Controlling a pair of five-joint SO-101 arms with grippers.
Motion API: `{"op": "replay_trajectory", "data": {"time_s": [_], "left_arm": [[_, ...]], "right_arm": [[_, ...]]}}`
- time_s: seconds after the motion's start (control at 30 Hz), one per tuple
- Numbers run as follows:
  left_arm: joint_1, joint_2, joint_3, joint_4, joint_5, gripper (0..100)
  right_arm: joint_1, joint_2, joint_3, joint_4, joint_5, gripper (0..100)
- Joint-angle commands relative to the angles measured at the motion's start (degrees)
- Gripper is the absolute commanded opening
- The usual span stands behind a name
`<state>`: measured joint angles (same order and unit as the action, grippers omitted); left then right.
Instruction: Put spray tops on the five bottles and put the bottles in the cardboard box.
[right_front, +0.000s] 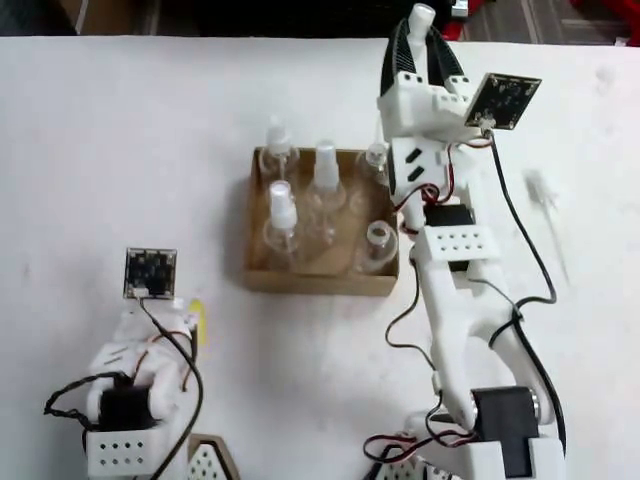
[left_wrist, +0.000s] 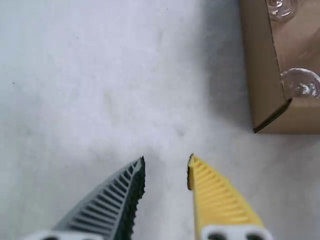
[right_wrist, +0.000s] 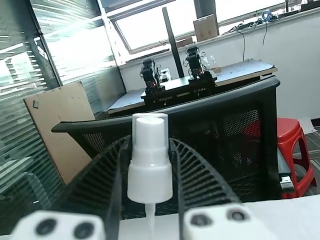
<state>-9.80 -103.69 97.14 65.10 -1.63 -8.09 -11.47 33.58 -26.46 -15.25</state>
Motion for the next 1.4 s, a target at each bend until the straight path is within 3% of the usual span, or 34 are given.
{"op": "replay_trajectory", "data": {"time_s": [0.0,0.77,1.37], "left_arm": [[-0.3,-0.6,-0.2,0.3,-0.6,14],[-0.3,-0.6,-0.2,0.3,-0.6,14],[-0.3,-0.6,-0.2,0.3,-0.6,14]], "right_arm": [[0.6,-0.2,-2.2,-1.4,-0.6,1.6],[1.5,4.9,-4.5,-1.4,-0.9,1.6],[-0.9,-2.9,10.0,-1.3,-0.6,2.1]]}}
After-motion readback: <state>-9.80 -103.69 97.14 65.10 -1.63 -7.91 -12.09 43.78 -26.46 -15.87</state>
